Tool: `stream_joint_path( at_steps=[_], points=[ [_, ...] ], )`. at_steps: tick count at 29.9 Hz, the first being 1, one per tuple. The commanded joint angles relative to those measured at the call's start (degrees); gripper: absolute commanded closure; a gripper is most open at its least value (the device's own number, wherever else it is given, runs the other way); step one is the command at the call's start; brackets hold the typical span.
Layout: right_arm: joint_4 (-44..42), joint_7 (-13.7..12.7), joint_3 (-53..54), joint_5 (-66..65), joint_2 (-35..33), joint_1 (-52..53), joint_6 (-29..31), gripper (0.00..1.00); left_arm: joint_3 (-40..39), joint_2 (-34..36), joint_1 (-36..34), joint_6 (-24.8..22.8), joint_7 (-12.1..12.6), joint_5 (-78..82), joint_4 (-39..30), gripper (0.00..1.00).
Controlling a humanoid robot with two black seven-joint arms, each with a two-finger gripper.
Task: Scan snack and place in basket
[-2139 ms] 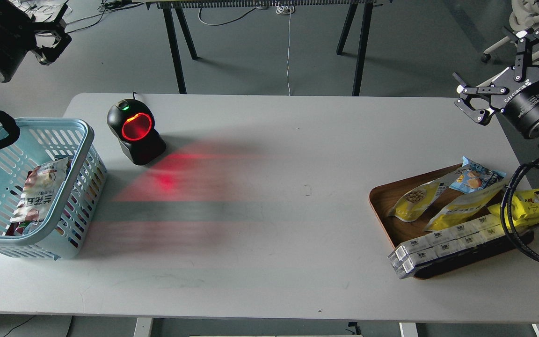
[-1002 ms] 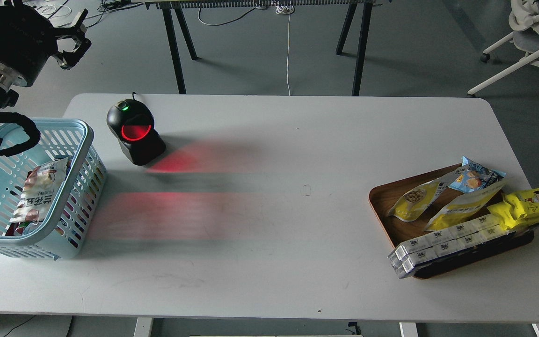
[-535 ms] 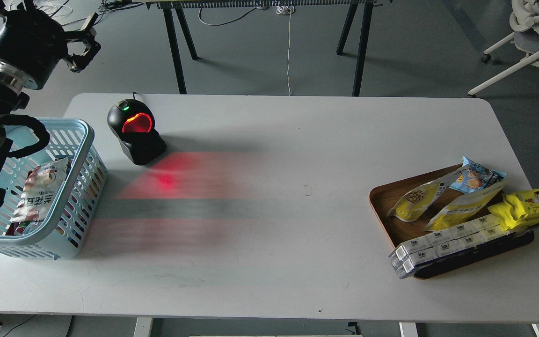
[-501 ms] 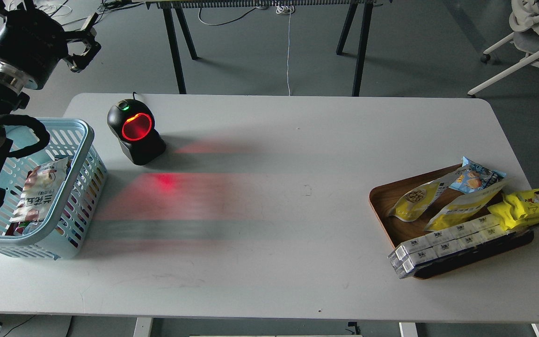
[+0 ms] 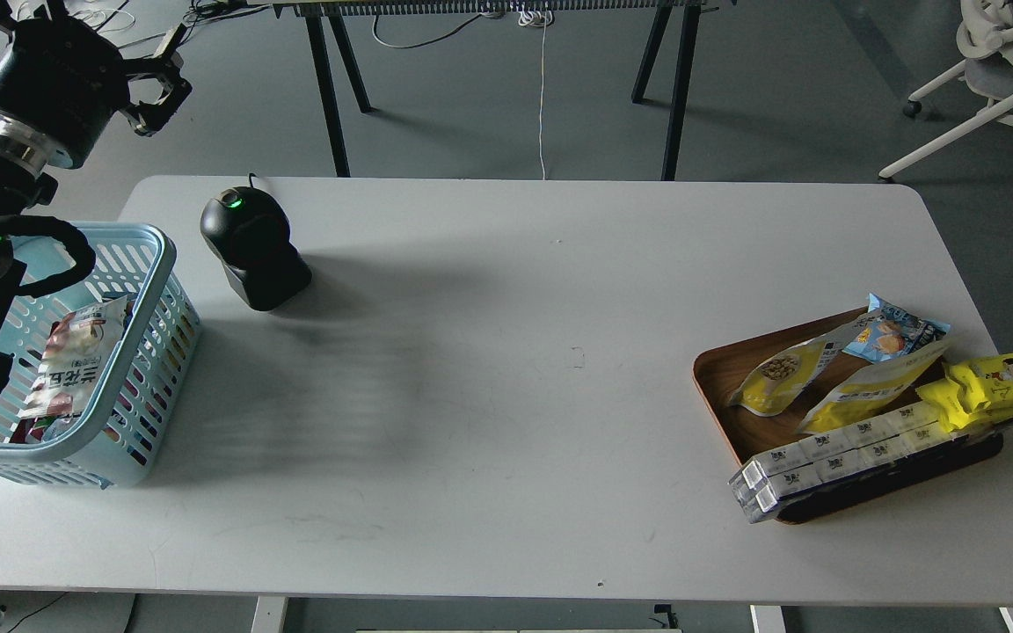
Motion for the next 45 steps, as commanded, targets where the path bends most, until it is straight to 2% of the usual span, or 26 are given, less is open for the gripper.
stream_joint_path(
  at_steps=[1, 4, 6, 14, 18, 21, 24, 27, 32, 38, 41, 45],
  points=[
    [-4.69, -1.20, -3.95, -3.08, 4.75, 9.08, 2.28, 0.05, -0.09, -0.01, 0.00, 0.01, 0.00, 0.00, 0.08, 0.00],
    [-8.47, -1.38, -15.52, -2.65, 8.79, 21.81, 2.28, 0.05, -0.18, -0.09, 0.00, 0.01, 0.00, 0.00, 0.00, 0.00],
    [-9.88, -1.38, -27.90, -1.07, 11.52, 32.61, 2.28, 0.05, -0.18, -0.09, 0.09, 0.01, 0.00, 0.00, 0.08, 0.00],
    [-10.16, -1.55, -75.54, 27.37, 23.73, 65.41, 1.62, 0.05, -0.62, -0.01, 0.09, 0.01, 0.00, 0.00, 0.00, 0.00],
    [-3.58, -1.55, -94.81, 47.50, 29.71, 76.59, -5.04, 0.05, -0.79, -0.18, 0.09, 0.01, -0.08, 0.00, 0.08, 0.00],
    [8.43, -1.47, -103.17, 54.99, 32.96, 83.71, -14.34, 0.05, -0.71, -0.18, 0.18, 0.01, -1.31, 0.00, 0.00, 0.00],
    [18.30, -1.47, -103.99, 55.80, 33.76, 85.58, -23.05, 0.04, -0.62, -0.18, 0.18, 0.01, -1.49, 0.00, 0.00, 0.00],
    [20.61, -1.55, -104.51, 56.59, 35.17, 84.09, -29.13, 0.04, -0.53, -0.18, 0.18, 0.01, -1.58, 0.00, 0.00, 0.00],
    [22.80, -1.64, -104.60, 63.88, 34.91, 80.05, -33.09, 0.04, -0.62, -0.27, 0.18, 0.01, -1.58, 0.00, 0.00, 0.00],
    [23.95, -1.55, -103.29, 64.07, 35.00, 70.47, -39.24, 0.03, -0.71, -0.27, 0.53, 0.01, -1.67, 0.00, 0.08, 0.00],
    [24.04, -1.90, -100.66, 64.42, 33.60, 67.21, -39.95, 0.02, -0.71, -0.36, 0.62, 0.01, -1.67, 0.00, 0.08, 0.00],
    [24.04, -5.50, -99.16, 64.42, 28.51, 65.28, -39.17, 0.01, -0.71, -0.18, 0.71, 0.01, -1.67, 0.00, 0.08, 0.00]
  ],
)
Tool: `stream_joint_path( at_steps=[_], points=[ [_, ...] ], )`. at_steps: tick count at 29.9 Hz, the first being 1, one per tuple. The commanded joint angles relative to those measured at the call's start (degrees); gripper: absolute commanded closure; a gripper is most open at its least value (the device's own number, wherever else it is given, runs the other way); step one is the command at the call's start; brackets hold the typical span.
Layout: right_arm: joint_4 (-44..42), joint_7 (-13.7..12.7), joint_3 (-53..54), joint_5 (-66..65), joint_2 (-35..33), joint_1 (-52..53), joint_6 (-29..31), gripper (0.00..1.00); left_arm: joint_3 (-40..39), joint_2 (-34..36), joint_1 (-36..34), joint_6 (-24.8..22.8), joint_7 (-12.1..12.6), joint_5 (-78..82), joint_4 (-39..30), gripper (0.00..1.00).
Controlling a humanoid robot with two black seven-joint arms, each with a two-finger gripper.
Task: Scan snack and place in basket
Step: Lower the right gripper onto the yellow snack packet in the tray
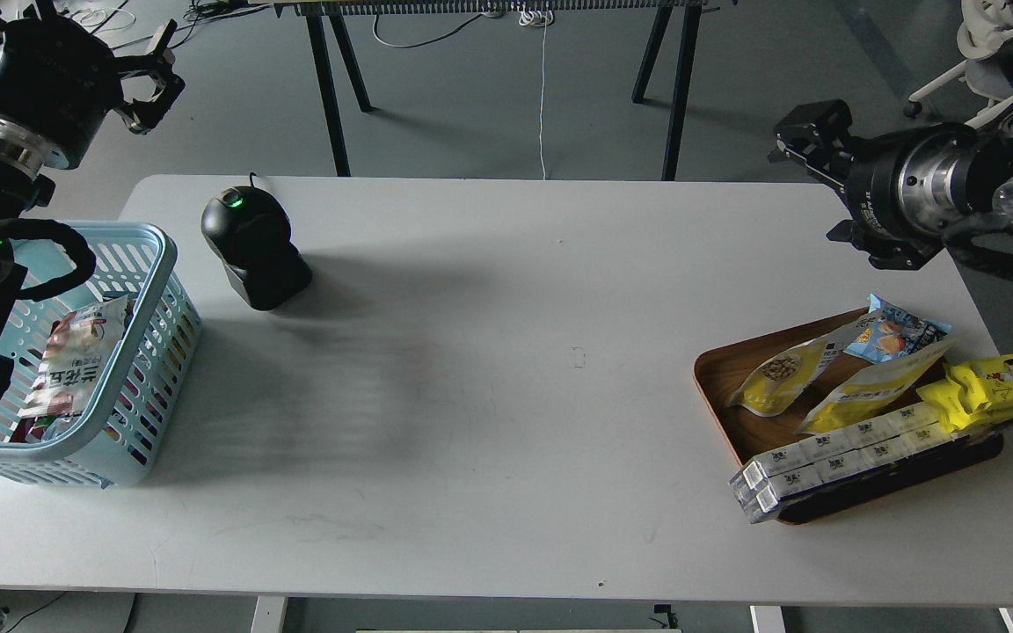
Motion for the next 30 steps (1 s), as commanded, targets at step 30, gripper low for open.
stream_joint_path(
  at_steps=[30],
  points=[
    [0.02, -10.81, 14.24, -1.64, -12.98, -19.46, 4.23, 0.09, 0.44, -0.74, 0.17, 0.17, 0.01, 0.00, -0.06, 0.00]
  ],
)
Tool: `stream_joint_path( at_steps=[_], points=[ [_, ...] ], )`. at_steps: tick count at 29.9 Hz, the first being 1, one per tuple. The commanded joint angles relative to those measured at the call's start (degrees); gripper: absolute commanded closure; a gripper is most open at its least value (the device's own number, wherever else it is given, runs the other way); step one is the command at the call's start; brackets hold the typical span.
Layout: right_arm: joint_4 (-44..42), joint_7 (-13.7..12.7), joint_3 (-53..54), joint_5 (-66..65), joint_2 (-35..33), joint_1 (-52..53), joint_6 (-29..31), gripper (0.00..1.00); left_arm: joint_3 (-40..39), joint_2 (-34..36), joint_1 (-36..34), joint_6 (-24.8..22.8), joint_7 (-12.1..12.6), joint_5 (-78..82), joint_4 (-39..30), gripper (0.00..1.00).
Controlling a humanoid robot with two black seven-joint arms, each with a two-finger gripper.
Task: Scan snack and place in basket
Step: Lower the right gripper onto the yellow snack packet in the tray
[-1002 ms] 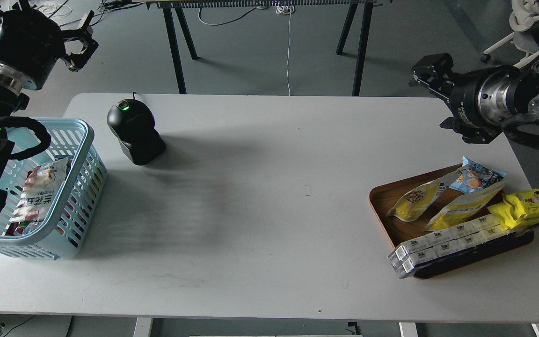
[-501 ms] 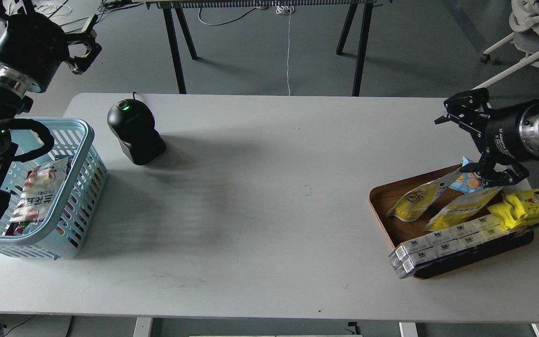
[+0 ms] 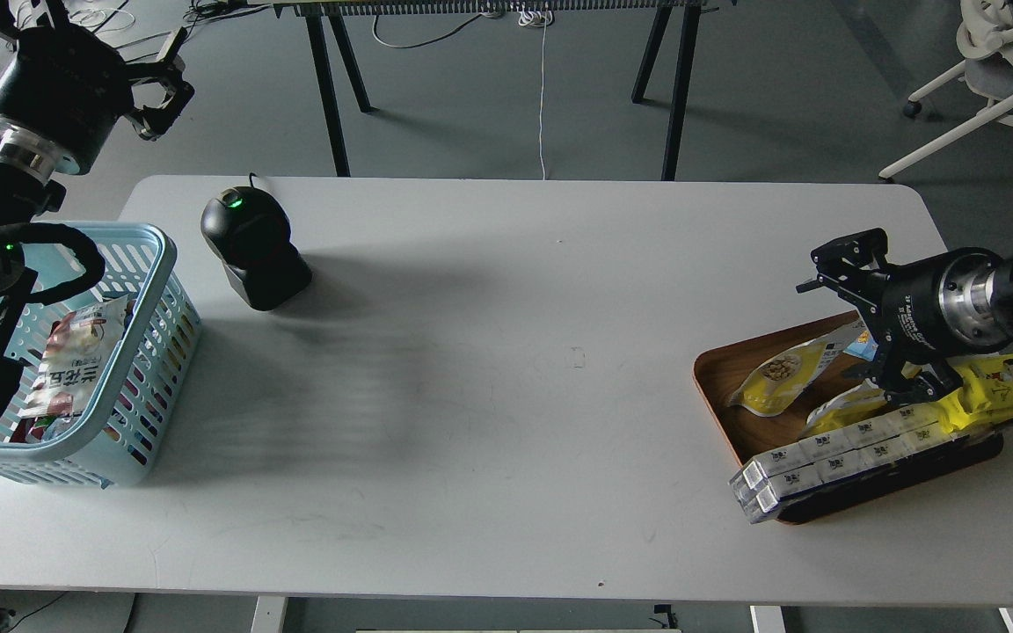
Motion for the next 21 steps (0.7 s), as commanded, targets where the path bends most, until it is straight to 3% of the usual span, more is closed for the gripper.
stream_joint_path(
  at_steps=[1, 6, 14, 21],
  points=[
    [0.01, 0.00, 2.43, -1.23, -0.01, -2.25, -1.58, 0.13, 0.01, 0.06, 0.06, 0.00, 0.01, 0.00, 0.02, 0.00],
    [-0.07, 0.26, 2.79, -1.58, 0.08, -2.08, -2.89, 0.21, 0.01, -0.02, 0.06, 0.00, 0.01, 0.00, 0.02, 0.00],
    [-0.07, 2.99, 2.87, -1.76, 0.35, -3.22, -4.83, 0.34, 0.10, -0.02, 0.15, 0.00, 0.01, 0.00, 0.02, 0.00],
    [0.01, 2.81, 4.36, -1.23, 0.35, -3.57, -5.10, 0.61, 0.10, -0.02, 0.15, 0.09, -0.08, 0.00, 0.10, 0.00]
  ],
)
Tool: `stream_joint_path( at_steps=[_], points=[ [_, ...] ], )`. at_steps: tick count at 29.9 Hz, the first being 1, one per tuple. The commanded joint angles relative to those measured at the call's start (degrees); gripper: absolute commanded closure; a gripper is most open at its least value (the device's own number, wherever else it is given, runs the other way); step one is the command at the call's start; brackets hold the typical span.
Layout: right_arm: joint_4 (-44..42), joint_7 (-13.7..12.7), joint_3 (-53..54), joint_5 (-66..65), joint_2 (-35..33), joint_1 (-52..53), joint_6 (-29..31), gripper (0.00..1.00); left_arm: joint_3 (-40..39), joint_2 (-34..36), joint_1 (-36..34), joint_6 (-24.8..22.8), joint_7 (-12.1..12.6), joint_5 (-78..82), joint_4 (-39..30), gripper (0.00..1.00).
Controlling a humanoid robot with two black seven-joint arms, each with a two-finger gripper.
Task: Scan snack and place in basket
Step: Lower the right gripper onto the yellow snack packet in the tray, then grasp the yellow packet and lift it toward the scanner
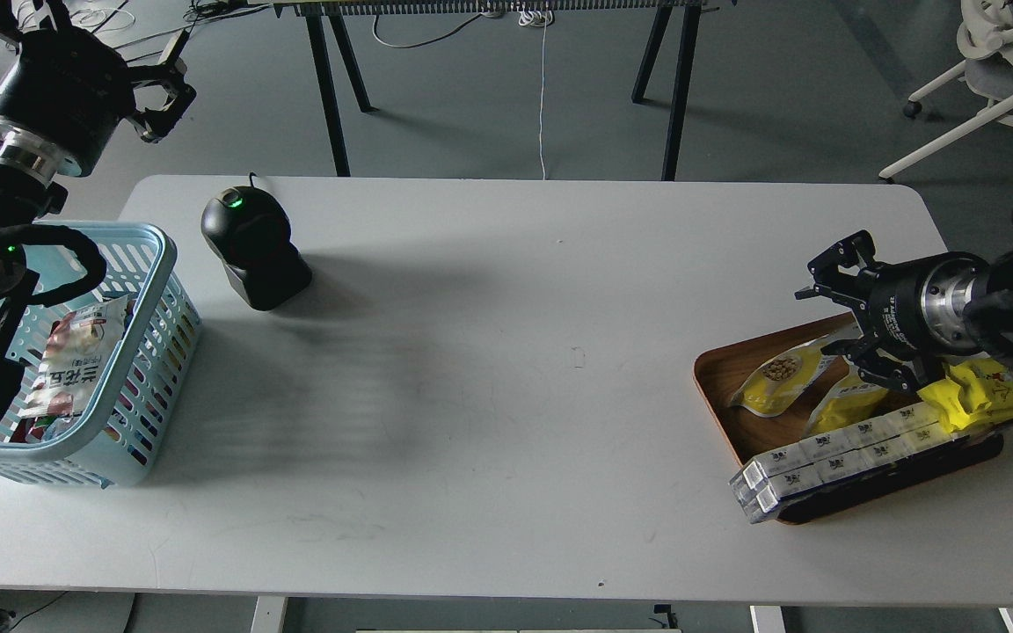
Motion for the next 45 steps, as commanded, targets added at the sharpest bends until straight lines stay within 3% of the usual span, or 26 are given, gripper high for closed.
stream_joint_path(
  at_steps=[1, 2, 5, 9, 11, 15, 27, 38, 45],
  points=[
    [0.03, -0.24, 1.46, 0.37, 0.00, -0.74, 0.00, 0.62, 0.00, 0.00, 0.00, 0.03, -0.08, 0.00, 0.04, 0.00],
    [0.03, -0.42, 2.16, 0.37, 0.00, -1.09, 0.00, 0.63, 0.00, 0.00, 0.00, 0.03, -0.08, 0.00, 0.04, 0.00],
    [0.03, -1.20, 4.09, 0.37, 0.00, -2.84, 0.00, 0.80, 0.00, 0.00, 0.00, -0.06, -0.61, 0.09, 0.04, 0.00],
    [0.03, -3.40, 4.36, 0.37, -0.09, -3.82, -0.18, 0.83, 0.00, 0.09, 0.00, -0.06, -0.70, 0.00, 0.04, 0.00],
    [0.03, -3.84, 4.36, 0.37, -0.26, -4.08, -0.18, 0.95, 0.00, 0.09, 0.00, 0.03, -0.70, 0.00, 0.13, 0.00],
    [0.03, -6.04, 4.54, 0.37, -0.70, -4.17, -0.09, 1.00, 0.00, 0.09, 0.00, 0.03, -0.70, 0.00, 0.04, 0.00],
    [0.03, -9.12, 8.58, 0.37, -4.30, -3.82, 0.00, 1.00, 0.00, 0.09, 0.00, 0.11, -0.70, 0.09, 0.04, 0.00],
    [0.03, -9.38, 13.67, 0.37, -5.19, -3.29, -0.26, 1.00, 0.09, 0.09, 0.00, 0.20, -0.70, 0.09, 0.13, 0.00],
    [0.03, -9.30, 20.44, 0.90, -2.82, -3.11, -5.79, 1.00, 0.26, 0.00, 0.00, 0.38, -0.70, 0.09, 0.22, 0.00]
  ],
)
